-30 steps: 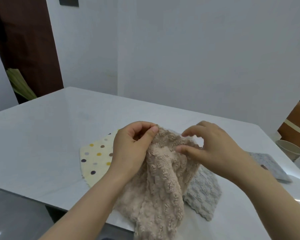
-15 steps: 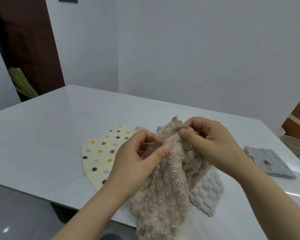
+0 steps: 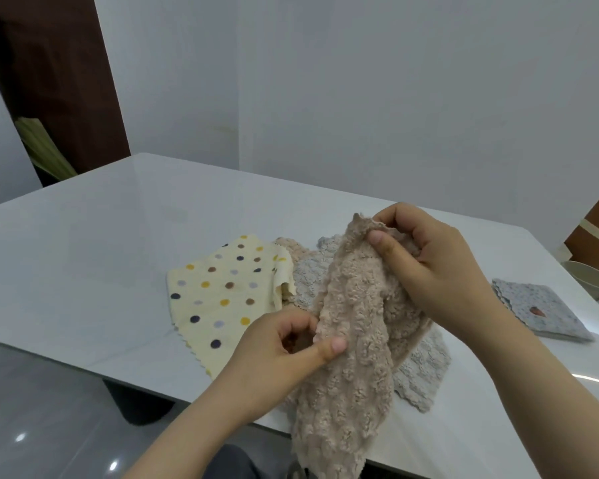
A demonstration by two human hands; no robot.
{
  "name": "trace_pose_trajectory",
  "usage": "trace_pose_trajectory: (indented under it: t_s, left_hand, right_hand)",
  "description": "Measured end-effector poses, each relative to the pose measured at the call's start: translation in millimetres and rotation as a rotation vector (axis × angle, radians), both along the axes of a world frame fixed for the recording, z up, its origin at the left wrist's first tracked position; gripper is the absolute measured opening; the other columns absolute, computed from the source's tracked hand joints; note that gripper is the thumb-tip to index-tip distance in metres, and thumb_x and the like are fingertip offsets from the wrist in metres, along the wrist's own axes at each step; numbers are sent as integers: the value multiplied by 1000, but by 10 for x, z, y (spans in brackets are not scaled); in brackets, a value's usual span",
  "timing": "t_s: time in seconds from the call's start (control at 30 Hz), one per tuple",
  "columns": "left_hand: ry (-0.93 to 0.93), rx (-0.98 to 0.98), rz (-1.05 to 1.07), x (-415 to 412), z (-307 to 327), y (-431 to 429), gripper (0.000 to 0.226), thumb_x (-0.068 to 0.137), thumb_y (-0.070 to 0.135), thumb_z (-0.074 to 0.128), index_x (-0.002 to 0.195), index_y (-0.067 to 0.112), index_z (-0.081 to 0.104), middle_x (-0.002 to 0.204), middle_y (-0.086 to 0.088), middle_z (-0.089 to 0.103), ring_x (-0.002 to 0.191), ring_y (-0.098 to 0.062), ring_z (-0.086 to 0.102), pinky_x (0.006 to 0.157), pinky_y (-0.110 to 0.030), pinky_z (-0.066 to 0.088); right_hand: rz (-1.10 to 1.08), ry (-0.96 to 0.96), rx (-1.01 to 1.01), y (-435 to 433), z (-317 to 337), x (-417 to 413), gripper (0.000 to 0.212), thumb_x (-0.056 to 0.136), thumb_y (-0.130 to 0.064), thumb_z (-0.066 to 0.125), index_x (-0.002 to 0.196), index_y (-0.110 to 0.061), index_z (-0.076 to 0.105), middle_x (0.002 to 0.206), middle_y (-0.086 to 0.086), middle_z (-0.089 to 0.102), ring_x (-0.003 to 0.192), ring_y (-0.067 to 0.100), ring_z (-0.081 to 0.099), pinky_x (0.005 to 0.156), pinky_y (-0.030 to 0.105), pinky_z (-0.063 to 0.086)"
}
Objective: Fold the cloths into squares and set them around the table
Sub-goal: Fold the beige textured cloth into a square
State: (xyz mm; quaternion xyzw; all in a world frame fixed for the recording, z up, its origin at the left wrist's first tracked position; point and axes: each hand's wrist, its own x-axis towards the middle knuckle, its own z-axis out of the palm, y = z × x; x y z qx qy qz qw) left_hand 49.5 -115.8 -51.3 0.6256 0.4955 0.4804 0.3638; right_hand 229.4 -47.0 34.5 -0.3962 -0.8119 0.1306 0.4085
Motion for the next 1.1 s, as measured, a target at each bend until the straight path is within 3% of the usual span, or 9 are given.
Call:
trace_pose_trajectory:
  t_s: [0.2,0.37,0.5,0.67,0.8,0.9,0.93,1.03,1.1]
  left_hand:
    - [16,50,77,-67,20,-22,42,86,41,62,57,17,45,51,10,35,50,-5,33,51,-18,29]
    - [66,111,155,-129,141,-23,37,82,46,57,55,24,48,49,9,40,49,-4,37,50,-16,32]
    - [75,8,-1,-131,79,-37,36,78,40,69,54,19,54,51,8,45,50,-5,41,53,-18,36]
    - [220,20,129,-162,57,-21,22,83,27,69,63,20,66,67,10,66,67,-1,62,65,-18,49]
    - [310,264,400,-254,210,15,25,90,24,59,66,20,65,68,10,65,77,-4,60,65,-14,45]
    - [354,423,360,-271,320,37,19,89,22,59,73,18,69,75,16,66,81,4,58,70,-5,39]
    - [392,440,326,-287,342,52,20,88,25,58,74,17,70,76,15,67,81,5,57,70,-4,38]
    - [500,466,303,-351,422,110,24,86,27,54,74,14,69,74,8,67,75,-3,55,64,-10,40]
    - [474,513,372,-353,494,131,19,86,20,55,73,13,67,72,7,64,73,-7,54,63,-13,40]
  right_hand:
    - [-82,-149,193,49,38,58,15,91,-34,51,94,-22,59,72,-4,63,68,17,57,64,37,47]
    - [-31,-54,207,36,90,91,11,91,-27,57,93,-17,61,70,-10,61,67,8,54,57,12,37]
    - [-14,12,179,11,110,80,9,91,-22,58,90,-14,62,72,-5,64,70,11,56,59,13,38]
    - [-36,-13,242,21,140,106,7,91,-21,59,91,-15,62,74,-15,62,69,9,55,59,12,38]
    - [-59,66,310,6,194,182,4,91,-17,60,91,-13,61,69,-17,58,65,4,50,58,11,35]
    - [-62,124,288,-18,210,222,2,91,-14,59,91,-16,60,71,-4,59,66,9,48,59,16,36]
    - [-64,145,271,-18,210,229,4,91,-15,58,90,-19,59,72,-7,59,67,8,49,60,16,36]
    - [-78,212,193,-4,187,236,5,91,-20,56,87,-23,57,71,-15,58,68,3,52,62,17,40]
    - [-97,227,167,3,155,236,4,91,-21,53,88,-21,56,70,-9,56,67,11,52,62,24,40]
